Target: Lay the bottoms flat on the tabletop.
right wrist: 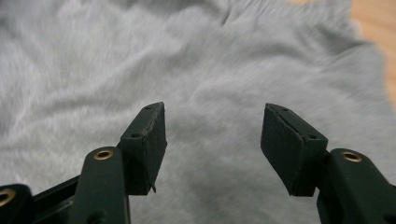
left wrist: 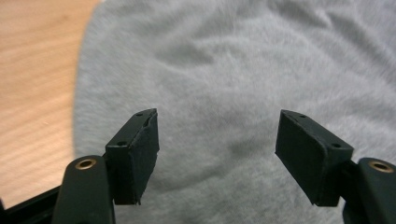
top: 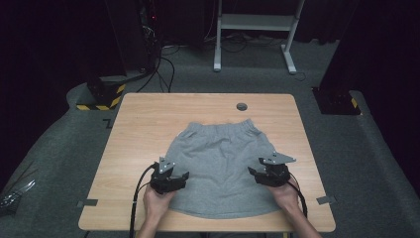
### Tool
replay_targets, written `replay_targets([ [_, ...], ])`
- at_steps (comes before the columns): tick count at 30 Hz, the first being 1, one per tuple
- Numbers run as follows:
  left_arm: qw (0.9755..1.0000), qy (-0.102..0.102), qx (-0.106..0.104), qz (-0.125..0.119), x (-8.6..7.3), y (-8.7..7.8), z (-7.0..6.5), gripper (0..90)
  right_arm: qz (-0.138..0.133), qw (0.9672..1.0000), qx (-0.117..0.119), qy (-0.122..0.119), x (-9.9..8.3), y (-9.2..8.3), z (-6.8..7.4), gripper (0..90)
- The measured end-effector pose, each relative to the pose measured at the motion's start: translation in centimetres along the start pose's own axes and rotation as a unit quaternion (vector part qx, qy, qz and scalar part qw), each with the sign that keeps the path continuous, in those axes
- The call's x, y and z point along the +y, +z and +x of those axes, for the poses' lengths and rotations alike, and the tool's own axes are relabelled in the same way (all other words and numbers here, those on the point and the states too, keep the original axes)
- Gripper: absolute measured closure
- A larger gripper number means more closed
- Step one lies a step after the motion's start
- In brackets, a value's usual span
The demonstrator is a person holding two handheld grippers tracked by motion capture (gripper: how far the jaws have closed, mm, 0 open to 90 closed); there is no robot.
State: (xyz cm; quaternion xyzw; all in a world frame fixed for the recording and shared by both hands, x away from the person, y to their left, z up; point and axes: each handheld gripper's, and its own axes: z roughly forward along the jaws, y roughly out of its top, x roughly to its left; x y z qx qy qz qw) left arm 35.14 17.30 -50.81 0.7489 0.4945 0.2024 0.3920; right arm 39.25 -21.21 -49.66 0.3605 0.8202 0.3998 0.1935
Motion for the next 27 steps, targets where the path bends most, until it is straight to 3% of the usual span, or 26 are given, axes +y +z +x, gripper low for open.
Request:
replay_targets([
  [2, 1.0, -0.005, 0.001, -0.008, 0.2, -0.3, 0.3, 30.7, -0.009, 0.9999, -0.002, 0.015, 0.1, -0.4, -0.4, 40.4],
  [9, 0.9992, -0.021, 0.013, -0.031, 0.5, -1.0, 1.1, 31.3, -0.021, 0.9993, -0.009, 0.029, 0.4, -1.2, -1.3, 39.8],
  [27, 0.9982, -0.034, 0.029, -0.042, 0.5, -2.4, 2.8, 30.3, -0.065, 0.9948, -0.044, 0.066, 0.4, -3.1, -3.1, 34.4],
])
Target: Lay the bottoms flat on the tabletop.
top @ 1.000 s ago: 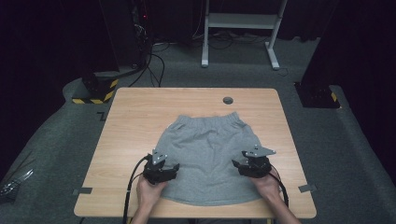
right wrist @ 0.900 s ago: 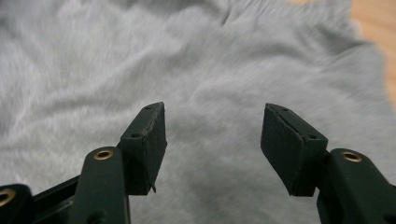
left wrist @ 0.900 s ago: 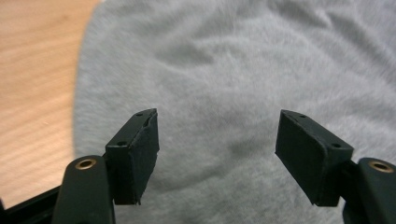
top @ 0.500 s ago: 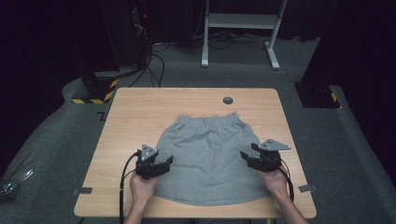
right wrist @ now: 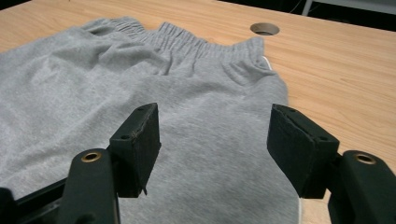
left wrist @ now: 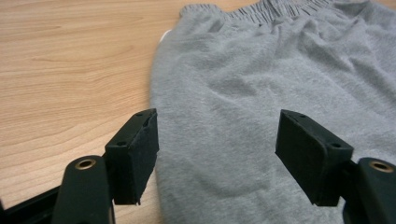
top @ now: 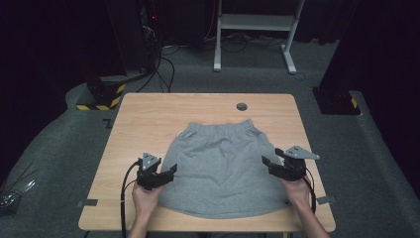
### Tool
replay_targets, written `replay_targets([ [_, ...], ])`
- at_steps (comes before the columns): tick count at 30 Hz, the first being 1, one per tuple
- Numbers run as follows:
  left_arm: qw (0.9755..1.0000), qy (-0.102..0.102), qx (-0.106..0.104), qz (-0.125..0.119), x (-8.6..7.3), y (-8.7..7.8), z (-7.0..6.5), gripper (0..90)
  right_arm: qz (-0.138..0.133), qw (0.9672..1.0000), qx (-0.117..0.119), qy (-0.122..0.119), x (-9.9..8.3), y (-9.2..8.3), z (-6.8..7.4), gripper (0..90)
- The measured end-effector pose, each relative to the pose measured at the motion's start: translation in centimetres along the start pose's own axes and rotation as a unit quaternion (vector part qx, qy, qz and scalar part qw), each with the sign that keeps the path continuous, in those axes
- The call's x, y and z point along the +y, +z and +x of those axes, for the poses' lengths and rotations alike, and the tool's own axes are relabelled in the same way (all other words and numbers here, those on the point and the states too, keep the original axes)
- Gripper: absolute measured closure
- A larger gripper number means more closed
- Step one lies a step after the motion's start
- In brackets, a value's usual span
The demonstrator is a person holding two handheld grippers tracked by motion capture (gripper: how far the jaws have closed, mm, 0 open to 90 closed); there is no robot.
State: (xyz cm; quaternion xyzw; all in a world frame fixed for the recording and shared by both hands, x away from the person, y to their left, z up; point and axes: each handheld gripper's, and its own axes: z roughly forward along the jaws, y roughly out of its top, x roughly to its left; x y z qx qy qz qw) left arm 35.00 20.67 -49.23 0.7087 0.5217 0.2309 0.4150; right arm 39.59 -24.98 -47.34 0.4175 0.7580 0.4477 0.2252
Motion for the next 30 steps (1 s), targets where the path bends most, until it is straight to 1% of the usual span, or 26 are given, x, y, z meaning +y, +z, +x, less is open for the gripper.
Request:
replay_targets([
  [1, 1.0, -0.001, 0.0, 0.0, 0.0, -0.1, 0.1, 30.3, 0.0, 1.0, -0.002, 0.003, 0.0, -0.1, -0.2, 34.1],
  [2, 1.0, -0.006, -0.001, -0.006, 0.0, -0.1, 0.3, 30.2, -0.001, 1.0, -0.004, 0.005, -0.1, -0.2, -0.3, 34.0],
  [5, 0.9997, -0.021, -0.004, -0.008, -0.2, -0.3, 0.8, 29.5, -0.009, 0.9998, -0.006, 0.015, -0.2, -0.6, -0.7, 33.7],
  [6, 0.9997, -0.022, -0.002, -0.008, -0.3, -0.4, 0.9, 29.2, -0.012, 0.9997, -0.007, 0.021, -0.2, -0.7, -0.8, 33.4],
  [8, 0.9997, -0.022, -0.002, -0.007, -0.3, -0.4, 1.0, 29.2, -0.014, 0.9996, -0.008, 0.022, -0.3, -0.8, -1.0, 33.2],
  [11, 0.9996, -0.027, 0.005, -0.005, -0.6, -0.6, 1.6, 29.2, -0.015, 0.9991, -0.017, 0.036, -0.7, -1.1, -1.7, 32.8],
  [14, 0.9995, -0.031, 0.011, -0.006, -0.8, -0.7, 1.9, 29.2, -0.014, 0.9988, -0.022, 0.04, -0.8, -1.2, -2.1, 32.8],
  [15, 0.9992, -0.037, 0.017, -0.004, -0.9, -0.7, 2.2, 29.2, -0.017, 0.9984, -0.028, 0.046, -1.0, -1.4, -2.4, 32.8],
  [16, 0.9992, -0.037, 0.017, -0.004, -0.9, -0.7, 2.2, 29.1, -0.017, 0.9984, -0.028, 0.046, -1.0, -1.4, -2.4, 32.8],
  [17, 0.999, -0.035, 0.028, 0.001, -1.0, -0.7, 2.3, 29.3, -0.021, 0.9979, -0.032, 0.052, -1.2, -1.6, -2.7, 32.9],
  [18, 0.999, -0.035, 0.028, 0.001, -1.0, -0.7, 2.3, 29.6, -0.021, 0.9979, -0.032, 0.052, -1.2, -1.6, -2.7, 32.9],
  [19, 0.9989, -0.033, 0.034, 0.003, -1.1, -0.7, 2.4, 29.6, -0.021, 0.9976, -0.036, 0.055, -1.3, -1.7, -2.9, 33.0],
  [20, 0.9987, -0.035, 0.036, 0.005, -1.2, -0.6, 2.6, 29.8, -0.019, 0.9971, -0.041, 0.061, -1.4, -1.8, -3.0, 33.0],
  [21, 0.9981, -0.047, 0.039, 0.006, -1.4, -0.6, 2.9, 29.9, -0.017, 0.9964, -0.048, 0.069, -1.7, -1.8, -3.4, 33.2],
  [22, 0.9978, -0.051, 0.041, 0.006, -1.5, -0.7, 3.1, 29.9, -0.014, 0.9959, -0.052, 0.073, -1.8, -1.8, -3.6, 33.3],
  [24, 0.9976, -0.054, 0.044, 0.006, -1.6, -0.7, 3.4, 30.0, -0.011, 0.9957, -0.056, 0.073, -1.9, -1.8, -3.8, 33.4],
  [25, 0.9968, -0.064, 0.048, 0.006, -1.8, -0.7, 3.8, 30.0, -0.007, 0.9948, -0.064, 0.079, -2.2, -1.8, -4.1, 33.6],
  [26, 0.9964, -0.068, 0.051, 0.008, -1.9, -0.7, 4.0, 30.0, -0.006, 0.9943, -0.066, 0.083, -2.4, -1.8, -4.3, 33.8],
  [28, 0.9961, -0.07, 0.053, 0.01, -2.0, -0.7, 4.2, 30.1, 0.0, 0.9932, -0.072, 0.092, -2.7, -1.7, -4.6, 34.1],
  [30, 0.9955, -0.073, 0.059, 0.013, -2.2, -0.7, 4.6, 30.1, 0.002, 0.9928, -0.075, 0.093, -2.9, -1.7, -4.8, 34.2],
])
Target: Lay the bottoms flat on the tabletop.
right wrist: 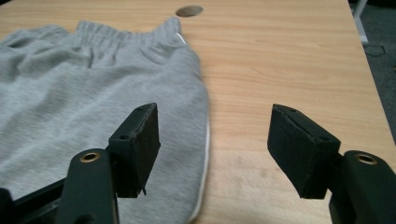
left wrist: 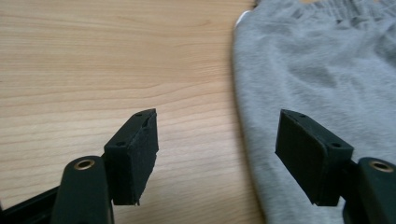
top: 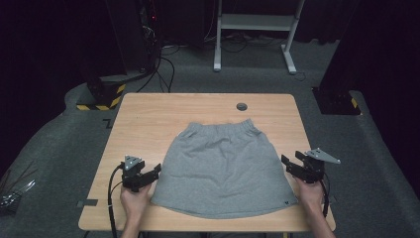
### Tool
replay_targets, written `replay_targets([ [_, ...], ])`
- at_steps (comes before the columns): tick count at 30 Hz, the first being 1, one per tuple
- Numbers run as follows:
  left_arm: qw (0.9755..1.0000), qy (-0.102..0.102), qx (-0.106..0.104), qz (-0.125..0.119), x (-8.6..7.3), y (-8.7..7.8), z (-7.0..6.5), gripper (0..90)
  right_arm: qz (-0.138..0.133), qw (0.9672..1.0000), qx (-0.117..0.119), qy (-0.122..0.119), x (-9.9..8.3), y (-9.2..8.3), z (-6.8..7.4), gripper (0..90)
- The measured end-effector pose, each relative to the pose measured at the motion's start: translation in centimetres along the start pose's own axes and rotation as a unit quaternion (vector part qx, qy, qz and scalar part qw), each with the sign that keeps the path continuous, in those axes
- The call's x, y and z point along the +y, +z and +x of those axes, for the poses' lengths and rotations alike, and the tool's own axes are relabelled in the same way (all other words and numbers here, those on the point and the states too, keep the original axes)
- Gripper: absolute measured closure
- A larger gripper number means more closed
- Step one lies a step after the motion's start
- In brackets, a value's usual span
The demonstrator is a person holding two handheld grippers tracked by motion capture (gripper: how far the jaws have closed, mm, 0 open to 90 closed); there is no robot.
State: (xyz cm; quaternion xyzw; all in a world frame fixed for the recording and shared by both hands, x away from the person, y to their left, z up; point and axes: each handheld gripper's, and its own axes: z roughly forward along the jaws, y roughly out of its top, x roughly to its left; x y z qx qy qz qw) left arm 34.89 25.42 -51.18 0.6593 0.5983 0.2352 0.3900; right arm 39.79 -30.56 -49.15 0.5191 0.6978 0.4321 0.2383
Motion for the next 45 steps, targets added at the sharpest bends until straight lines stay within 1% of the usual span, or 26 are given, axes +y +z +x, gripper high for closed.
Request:
replay_targets([
  [1, 1.0, -0.003, 0.004, 0.003, -0.1, 0.0, 0.3, 30.1, 0.007, 0.9999, -0.006, 0.008, -0.3, 0.1, -0.3, 34.5],
  [3, 0.9999, -0.002, 0.009, 0.003, -0.2, 0.1, 0.5, 30.1, 0.021, 0.9997, -0.013, 0.01, -0.5, 0.3, -0.6, 34.5],
  [6, 0.9999, -0.003, 0.015, 0.005, -0.4, 0.2, 0.7, 30.2, 0.029, 0.9994, -0.019, 0.009, -0.6, 0.5, -0.8, 34.5],
  [7, 0.9998, -0.003, 0.018, 0.008, -0.4, 0.3, 0.8, 30.2, 0.037, 0.999, -0.024, 0.011, -0.7, 0.7, -0.8, 34.5],
  [8, 0.9997, 0.0, 0.022, 0.012, -0.5, 0.4, 0.9, 30.3, 0.043, 0.9987, -0.027, 0.01, -0.7, 0.8, -0.8, 34.5],
  [9, 0.9994, 0.002, 0.03, 0.016, -0.6, 0.6, 1.1, 30.3, 0.046, 0.9985, -0.03, 0.008, -0.8, 0.9, -0.8, 34.4],
  [11, 0.9991, 0.002, 0.037, 0.019, -0.6, 0.8, 1.2, 30.3, 0.059, 0.9975, -0.039, 0.006, -0.9, 1.2, -0.8, 34.4],
  [14, 0.9985, 0.009, 0.049, 0.023, -0.7, 1.0, 1.4, 30.0, 0.078, 0.9957, -0.049, -0.006, -1.1, 1.7, -0.7, 34.9],
  [17, 0.998, 0.012, 0.054, 0.031, -0.8, 1.2, 1.5, 29.9, 0.085, 0.9949, -0.053, -0.008, -1.2, 1.9, -0.7, 34.8],
  [19, 0.9978, 0.012, 0.057, 0.032, -0.7, 1.3, 1.6, 29.8, 0.094, 0.9939, -0.057, -0.006, -1.3, 2.2, -0.8, 34.1],
  [21, 0.9975, 0.015, 0.06, 0.034, -0.7, 1.3, 1.6, 29.8, 0.109, 0.9917, -0.068, 0.002, -1.5, 2.5, -1.0, 33.1],
  [23, 0.9972, 0.019, 0.062, 0.036, -0.7, 1.4, 1.5, 29.5, 0.103, 0.9914, -0.08, -0.01, -1.8, 2.7, -1.0, 32.9],
  [24, 0.9968, 0.025, 0.066, 0.038, -0.7, 1.5, 1.4, 29.3, 0.103, 0.9907, -0.087, -0.016, -1.8, 2.7, -0.9, 32.4],
  [27, 0.9952, 0.041, 0.077, 0.046, -0.6, 1.6, 1.0, 28.1, 0.104, 0.9906, -0.087, -0.016, -1.8, 2.7, -0.8, 31.8],
  [29, 0.9954, 0.039, 0.074, 0.046, -0.6, 1.7, 1.0, 26.8, 0.104, 0.9905, -0.089, -0.017, -1.8, 2.7, -0.8, 31.5],
  [32, 0.9953, 0.038, 0.076, 0.046, -0.6, 1.7, 1.0, 26.6, 0.103, 0.9901, -0.094, -0.015, -1.9, 2.7, -0.7, 31.4],
  [40, 0.9954, 0.038, 0.075, 0.047, -0.6, 1.6, 1.0, 26.2, 0.104, 0.9903, -0.092, -0.012, -1.9, 2.8, -0.7, 31.1],
  [44, 0.9958, 0.036, 0.072, 0.044, -0.7, 1.6, 1.0, 26.2, 0.104, 0.9902, -0.093, -0.013, -1.8, 2.8, -0.7, 31.0],
  [45, 0.9957, 0.039, 0.07, 0.046, -0.6, 1.6, 1.1, 26.2, 0.104, 0.9902, -0.093, -0.013, -1.8, 2.8, -0.7, 31.0],
])
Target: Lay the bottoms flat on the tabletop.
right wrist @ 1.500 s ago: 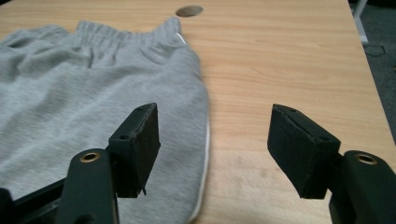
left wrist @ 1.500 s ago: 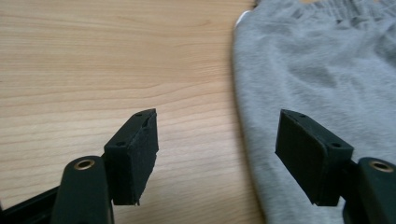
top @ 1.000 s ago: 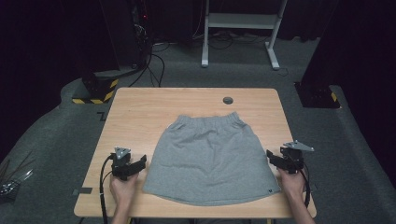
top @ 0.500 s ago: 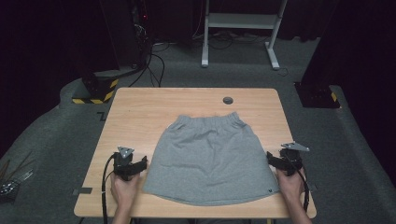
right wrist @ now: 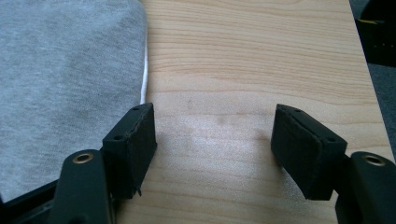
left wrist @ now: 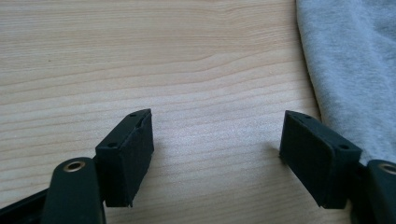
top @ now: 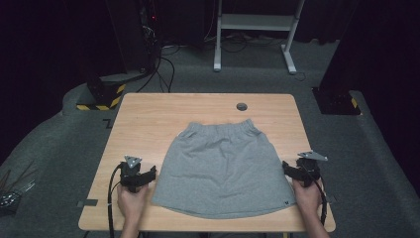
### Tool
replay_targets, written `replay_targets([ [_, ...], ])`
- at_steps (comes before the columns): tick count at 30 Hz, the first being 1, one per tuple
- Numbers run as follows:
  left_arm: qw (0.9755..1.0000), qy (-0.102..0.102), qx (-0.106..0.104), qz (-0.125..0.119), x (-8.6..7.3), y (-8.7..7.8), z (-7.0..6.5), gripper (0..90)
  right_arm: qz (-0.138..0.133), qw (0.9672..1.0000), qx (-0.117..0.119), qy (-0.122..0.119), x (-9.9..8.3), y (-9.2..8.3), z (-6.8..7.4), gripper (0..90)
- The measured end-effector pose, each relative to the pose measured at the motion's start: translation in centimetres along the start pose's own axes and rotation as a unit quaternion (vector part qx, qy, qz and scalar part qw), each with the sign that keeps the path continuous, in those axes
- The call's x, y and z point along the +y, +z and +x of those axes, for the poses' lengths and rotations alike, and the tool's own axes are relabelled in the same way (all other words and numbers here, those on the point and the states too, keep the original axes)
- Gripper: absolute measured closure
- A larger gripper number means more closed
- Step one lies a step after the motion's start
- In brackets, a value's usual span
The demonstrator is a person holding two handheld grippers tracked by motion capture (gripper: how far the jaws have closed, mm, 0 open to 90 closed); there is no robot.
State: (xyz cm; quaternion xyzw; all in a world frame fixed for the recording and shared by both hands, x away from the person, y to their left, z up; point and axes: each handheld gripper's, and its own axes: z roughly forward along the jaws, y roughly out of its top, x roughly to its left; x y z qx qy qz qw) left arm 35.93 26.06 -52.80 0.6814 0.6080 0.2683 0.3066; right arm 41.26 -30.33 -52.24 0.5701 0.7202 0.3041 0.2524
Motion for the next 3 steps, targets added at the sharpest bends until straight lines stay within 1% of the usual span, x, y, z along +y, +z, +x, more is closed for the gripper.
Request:
replay_targets([
  [3, 1.0, 0.0, 0.0, -0.001, -0.01, 0.0, 0.0, 26.2, 0.0, 1.0, 0.0, 0.0, 0.01, 0.01, 0.01, 31.0],
])
